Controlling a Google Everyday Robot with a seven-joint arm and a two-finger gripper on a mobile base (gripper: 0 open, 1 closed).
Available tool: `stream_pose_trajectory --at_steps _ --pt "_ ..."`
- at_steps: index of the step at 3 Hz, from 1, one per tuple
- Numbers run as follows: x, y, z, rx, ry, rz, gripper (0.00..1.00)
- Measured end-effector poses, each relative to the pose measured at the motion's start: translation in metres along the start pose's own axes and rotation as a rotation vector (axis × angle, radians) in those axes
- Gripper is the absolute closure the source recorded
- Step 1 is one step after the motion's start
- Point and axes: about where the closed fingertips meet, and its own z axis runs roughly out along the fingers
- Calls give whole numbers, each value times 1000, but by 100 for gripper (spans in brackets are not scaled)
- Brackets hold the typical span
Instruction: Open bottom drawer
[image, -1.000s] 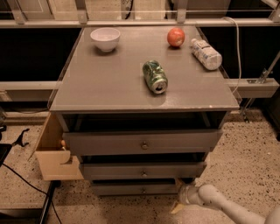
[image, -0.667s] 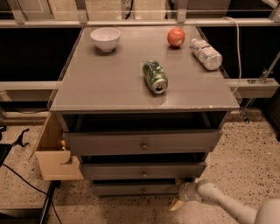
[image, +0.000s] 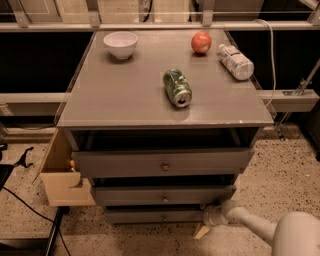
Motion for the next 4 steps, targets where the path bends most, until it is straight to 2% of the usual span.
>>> stream_pose_trajectory --at_steps 1,2,3,4 --pt "5 7 4 -49 35 55 0" --pt "5 8 4 -49 35 55 0" --pt "2 30 -1 -111 59 107 0" --pt "1 43 -5 -148 73 136 0"
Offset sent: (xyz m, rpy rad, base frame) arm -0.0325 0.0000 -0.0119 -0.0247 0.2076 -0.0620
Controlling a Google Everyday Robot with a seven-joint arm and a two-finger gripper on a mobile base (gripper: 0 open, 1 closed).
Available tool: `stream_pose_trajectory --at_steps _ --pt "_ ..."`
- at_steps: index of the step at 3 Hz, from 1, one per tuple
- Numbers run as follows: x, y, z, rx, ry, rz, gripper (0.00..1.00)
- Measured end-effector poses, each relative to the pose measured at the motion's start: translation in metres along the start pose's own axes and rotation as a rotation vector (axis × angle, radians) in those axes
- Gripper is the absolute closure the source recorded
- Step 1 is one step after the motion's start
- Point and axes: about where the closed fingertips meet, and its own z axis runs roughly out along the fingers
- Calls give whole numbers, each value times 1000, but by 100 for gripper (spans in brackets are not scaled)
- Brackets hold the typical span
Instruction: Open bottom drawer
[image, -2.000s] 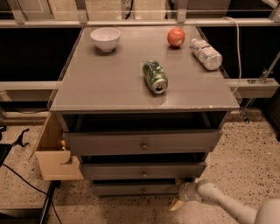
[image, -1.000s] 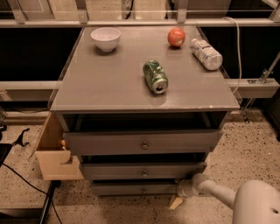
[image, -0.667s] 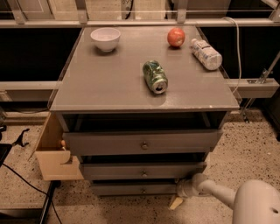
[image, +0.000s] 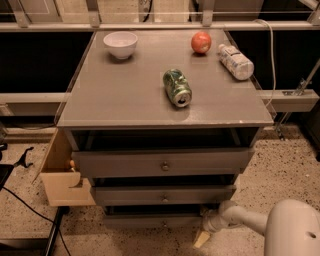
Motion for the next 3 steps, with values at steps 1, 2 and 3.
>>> stream_pose_trajectory --at_steps 1,2,3 --pt "0 11 -3 -32 12 21 0" --pt "-1 21 -9 -65 11 40 0" --pt "0 31 -13 -93 8 57 0"
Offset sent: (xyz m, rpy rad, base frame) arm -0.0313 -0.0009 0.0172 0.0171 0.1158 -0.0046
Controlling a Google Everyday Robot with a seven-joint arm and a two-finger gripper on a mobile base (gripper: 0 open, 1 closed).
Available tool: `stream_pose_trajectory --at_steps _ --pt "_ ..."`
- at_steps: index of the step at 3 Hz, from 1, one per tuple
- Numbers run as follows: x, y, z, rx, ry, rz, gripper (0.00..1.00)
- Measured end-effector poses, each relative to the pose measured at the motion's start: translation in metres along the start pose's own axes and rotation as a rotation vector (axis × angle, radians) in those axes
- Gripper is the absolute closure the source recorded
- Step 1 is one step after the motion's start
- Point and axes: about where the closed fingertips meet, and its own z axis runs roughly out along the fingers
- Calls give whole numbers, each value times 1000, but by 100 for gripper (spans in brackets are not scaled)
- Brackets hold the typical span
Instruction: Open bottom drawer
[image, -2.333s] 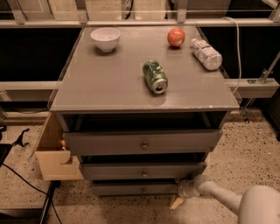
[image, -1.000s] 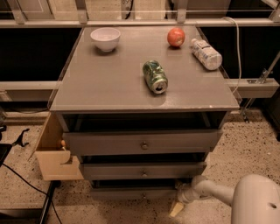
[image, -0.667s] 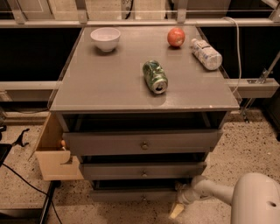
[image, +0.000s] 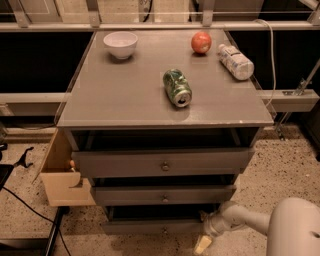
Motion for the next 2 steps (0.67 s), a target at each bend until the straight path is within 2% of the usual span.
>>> stream_pose_trajectory --at_steps 2 --pt "2 22 -12 -64 0 27 0"
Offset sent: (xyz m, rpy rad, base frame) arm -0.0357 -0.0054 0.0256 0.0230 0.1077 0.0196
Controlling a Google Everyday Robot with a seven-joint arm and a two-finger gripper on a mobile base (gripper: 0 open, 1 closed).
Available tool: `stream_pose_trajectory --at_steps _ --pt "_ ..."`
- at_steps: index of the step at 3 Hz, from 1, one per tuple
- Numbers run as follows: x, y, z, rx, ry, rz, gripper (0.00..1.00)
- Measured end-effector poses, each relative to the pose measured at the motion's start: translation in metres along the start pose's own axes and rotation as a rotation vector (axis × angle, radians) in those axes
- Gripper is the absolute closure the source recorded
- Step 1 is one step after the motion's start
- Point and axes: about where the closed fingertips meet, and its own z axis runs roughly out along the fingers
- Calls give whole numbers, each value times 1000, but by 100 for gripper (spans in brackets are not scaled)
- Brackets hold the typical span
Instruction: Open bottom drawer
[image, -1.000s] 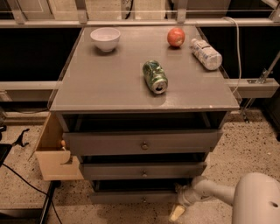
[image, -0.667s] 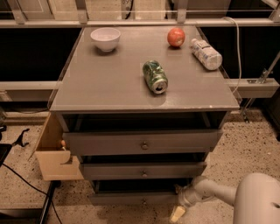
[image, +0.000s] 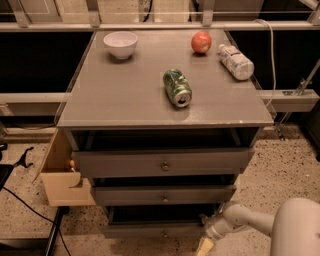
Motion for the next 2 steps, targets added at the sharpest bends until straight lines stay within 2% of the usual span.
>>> stream_pose_trajectory --at_steps 2 --pt "11 32 -10 -100 24 78 0"
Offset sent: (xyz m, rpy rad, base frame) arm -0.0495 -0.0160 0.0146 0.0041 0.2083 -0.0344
